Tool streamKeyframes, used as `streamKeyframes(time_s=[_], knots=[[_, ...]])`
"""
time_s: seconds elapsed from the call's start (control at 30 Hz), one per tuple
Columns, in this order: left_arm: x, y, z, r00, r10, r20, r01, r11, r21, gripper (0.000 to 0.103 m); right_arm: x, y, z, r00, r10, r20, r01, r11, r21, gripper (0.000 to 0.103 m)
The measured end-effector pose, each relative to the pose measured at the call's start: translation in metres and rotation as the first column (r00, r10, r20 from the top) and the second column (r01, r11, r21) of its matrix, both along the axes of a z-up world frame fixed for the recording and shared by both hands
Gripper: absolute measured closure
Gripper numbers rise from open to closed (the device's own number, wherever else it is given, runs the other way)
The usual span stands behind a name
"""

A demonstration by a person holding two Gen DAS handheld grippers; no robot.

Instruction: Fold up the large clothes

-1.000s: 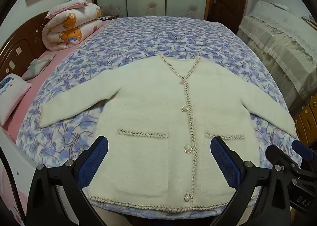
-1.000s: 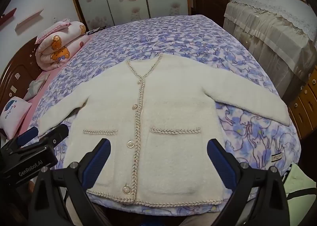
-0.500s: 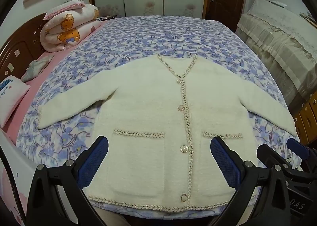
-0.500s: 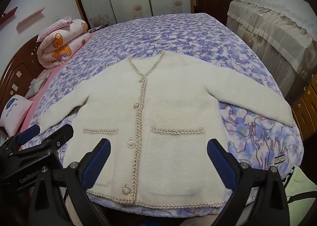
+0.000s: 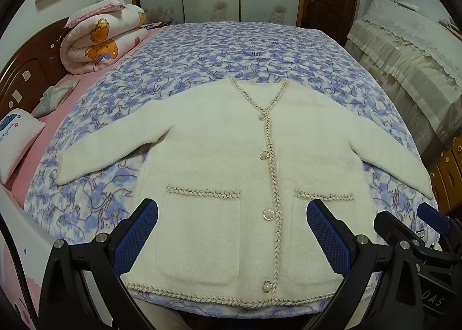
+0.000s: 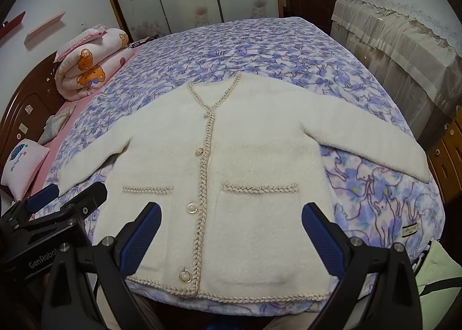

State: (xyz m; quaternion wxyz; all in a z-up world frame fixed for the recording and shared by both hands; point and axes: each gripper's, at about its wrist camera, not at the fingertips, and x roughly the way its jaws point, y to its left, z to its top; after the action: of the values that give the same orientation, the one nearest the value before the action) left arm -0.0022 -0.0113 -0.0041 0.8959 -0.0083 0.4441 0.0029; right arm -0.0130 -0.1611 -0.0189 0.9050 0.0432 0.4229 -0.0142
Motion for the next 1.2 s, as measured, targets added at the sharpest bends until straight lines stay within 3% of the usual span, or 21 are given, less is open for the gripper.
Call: streamKeyframes(time_s=[1.2], knots=[[-0.007, -0.007, -0.006, 1.0, 0.003, -0.013, -0.003, 1.0, 0.003, 0.001, -0.003, -0.001, -0.002, 1.0, -0.002, 0.002, 0.002, 1.0, 0.002, 0.005]])
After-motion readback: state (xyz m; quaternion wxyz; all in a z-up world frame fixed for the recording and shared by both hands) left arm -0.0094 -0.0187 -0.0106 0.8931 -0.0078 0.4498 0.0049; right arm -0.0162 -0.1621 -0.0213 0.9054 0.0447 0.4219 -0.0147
